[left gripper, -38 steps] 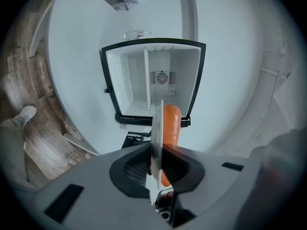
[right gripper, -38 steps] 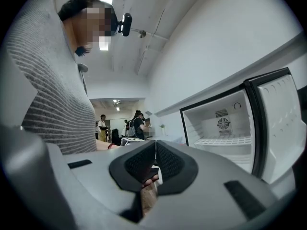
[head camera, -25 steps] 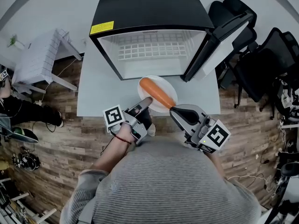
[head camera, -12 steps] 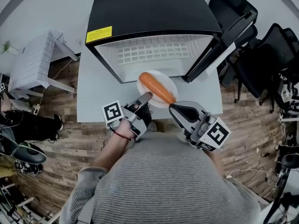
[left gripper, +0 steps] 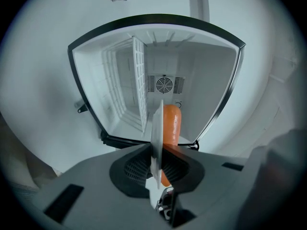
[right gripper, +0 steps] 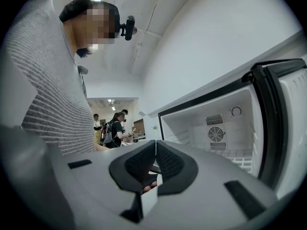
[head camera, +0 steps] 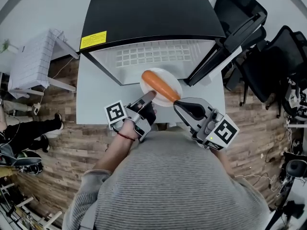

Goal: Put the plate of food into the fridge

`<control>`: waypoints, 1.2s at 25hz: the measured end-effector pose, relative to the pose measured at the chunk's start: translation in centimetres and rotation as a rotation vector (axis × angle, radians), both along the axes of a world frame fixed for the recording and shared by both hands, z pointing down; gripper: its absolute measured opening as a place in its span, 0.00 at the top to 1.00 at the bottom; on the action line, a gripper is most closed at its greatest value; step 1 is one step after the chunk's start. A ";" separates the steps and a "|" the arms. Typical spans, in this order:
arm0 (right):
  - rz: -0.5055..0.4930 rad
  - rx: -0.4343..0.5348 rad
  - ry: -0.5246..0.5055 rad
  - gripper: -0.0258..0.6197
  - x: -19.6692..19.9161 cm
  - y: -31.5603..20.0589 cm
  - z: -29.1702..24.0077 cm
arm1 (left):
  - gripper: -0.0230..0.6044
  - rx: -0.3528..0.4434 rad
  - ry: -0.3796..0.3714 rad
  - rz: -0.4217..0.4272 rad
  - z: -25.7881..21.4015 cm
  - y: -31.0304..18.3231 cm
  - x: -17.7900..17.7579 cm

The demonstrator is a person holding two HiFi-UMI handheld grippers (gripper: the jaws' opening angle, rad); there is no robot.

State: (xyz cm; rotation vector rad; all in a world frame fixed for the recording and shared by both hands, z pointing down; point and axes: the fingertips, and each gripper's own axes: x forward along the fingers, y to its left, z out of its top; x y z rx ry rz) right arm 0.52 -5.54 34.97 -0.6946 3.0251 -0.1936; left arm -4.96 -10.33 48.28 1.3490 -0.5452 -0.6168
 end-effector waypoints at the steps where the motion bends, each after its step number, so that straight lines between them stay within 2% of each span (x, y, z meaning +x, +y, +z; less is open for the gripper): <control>1: -0.009 0.001 0.000 0.94 0.0 -0.2 -0.1 | 0.88 -0.001 0.000 -0.006 0.0 -0.2 0.1; 6: -0.068 -0.046 -0.021 0.94 -0.1 -0.2 0.1 | 0.88 -0.014 -0.007 -0.029 0.3 -0.5 0.5; 19: -0.090 -0.045 -0.015 0.94 0.2 -1.9 0.9 | 0.88 -0.041 -0.025 -0.078 1.4 -1.7 -0.3; 25: -0.087 -0.050 -0.017 0.94 0.2 -2.9 0.9 | 0.88 -0.041 -0.052 -0.090 2.4 -3.8 -0.7; 30: -0.074 -0.054 -0.020 0.94 0.6 -3.8 0.8 | 0.88 -0.050 -0.122 -0.099 4.4 -5.5 -1.5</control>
